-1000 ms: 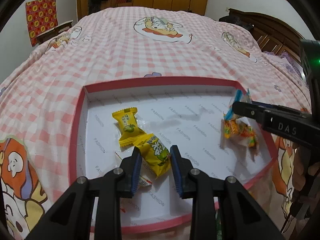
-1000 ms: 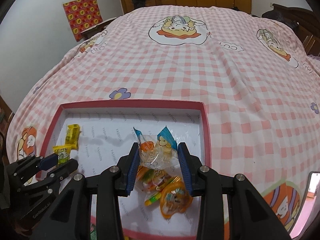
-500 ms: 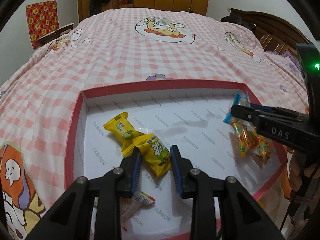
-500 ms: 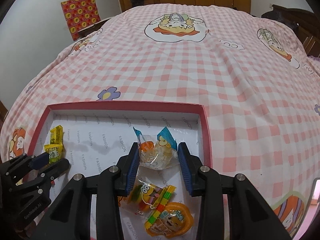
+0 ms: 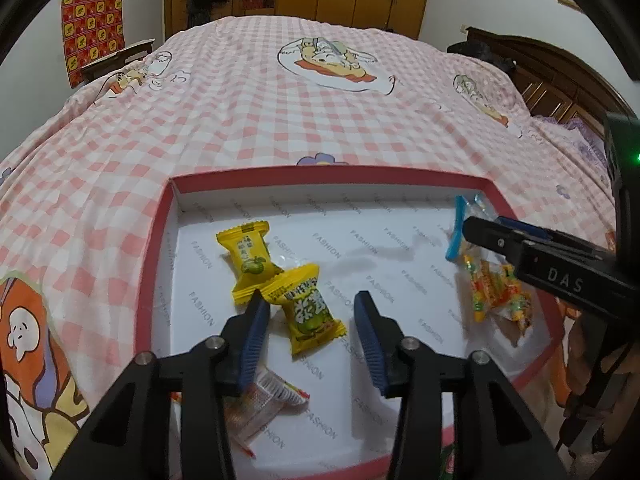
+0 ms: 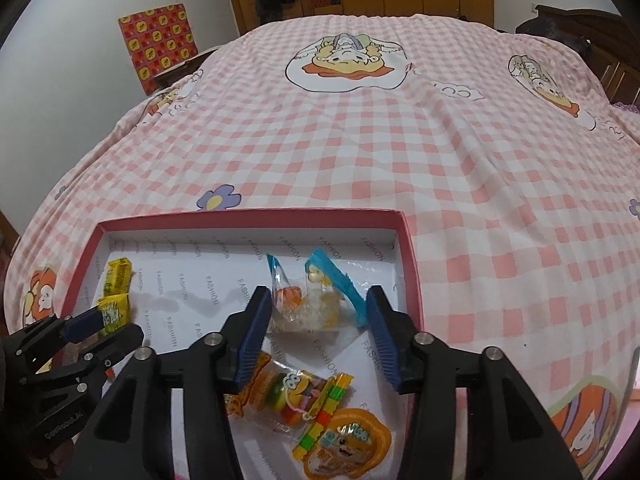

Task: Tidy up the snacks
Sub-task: 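Lower the yellow-green bag into the tray with the left tool while the right tool places the clear pack, then withdraw both open tools from the tray toward the snack pile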

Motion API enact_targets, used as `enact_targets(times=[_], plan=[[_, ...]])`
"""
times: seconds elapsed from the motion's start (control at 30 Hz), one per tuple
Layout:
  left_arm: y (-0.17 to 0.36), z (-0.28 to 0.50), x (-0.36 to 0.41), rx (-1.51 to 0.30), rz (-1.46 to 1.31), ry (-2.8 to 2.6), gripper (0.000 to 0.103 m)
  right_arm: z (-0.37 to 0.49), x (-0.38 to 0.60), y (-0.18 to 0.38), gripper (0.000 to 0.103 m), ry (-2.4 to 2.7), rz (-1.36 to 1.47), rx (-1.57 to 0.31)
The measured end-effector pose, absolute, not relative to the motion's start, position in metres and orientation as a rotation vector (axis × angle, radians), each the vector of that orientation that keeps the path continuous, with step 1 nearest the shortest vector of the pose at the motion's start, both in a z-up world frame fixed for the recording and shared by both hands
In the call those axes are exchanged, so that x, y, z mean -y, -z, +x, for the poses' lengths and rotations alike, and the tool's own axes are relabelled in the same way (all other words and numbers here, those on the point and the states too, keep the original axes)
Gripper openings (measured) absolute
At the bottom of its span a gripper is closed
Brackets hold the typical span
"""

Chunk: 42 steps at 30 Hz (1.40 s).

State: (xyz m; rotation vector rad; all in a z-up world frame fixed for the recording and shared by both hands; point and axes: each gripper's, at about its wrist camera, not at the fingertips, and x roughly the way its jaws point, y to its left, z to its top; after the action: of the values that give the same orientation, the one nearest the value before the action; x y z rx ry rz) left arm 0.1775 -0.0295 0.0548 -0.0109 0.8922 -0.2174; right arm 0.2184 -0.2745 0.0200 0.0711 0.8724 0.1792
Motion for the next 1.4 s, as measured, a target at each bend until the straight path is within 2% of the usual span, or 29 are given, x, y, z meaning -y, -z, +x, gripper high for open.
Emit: enact_targets(times=[0.07,0.3,0.67,1.4], plan=[[-0.059,0.174,0.029,-0.883,-0.011,0.215,0.057,0.214,0.275,-0.024,0.054,-0.191,0.073,-0.86],[-0.073,0.156,0.028,-0.871,0.002,0.225,0.062,0.196,0.274,-0.04,0.058,-0.203,0.061,-0.818],[-0.082,0.125,0.021,-0.892,-0.012,0.235,0.063,0.151,0.277,-0.056,0.06,-0.217,0.067,-0.796],[-0.088,0.059,-0.003,-0.93,-0.062,0.251,0.063,0.07,0.264,-0.04,0.06,-0.274,0.118,-0.891]])
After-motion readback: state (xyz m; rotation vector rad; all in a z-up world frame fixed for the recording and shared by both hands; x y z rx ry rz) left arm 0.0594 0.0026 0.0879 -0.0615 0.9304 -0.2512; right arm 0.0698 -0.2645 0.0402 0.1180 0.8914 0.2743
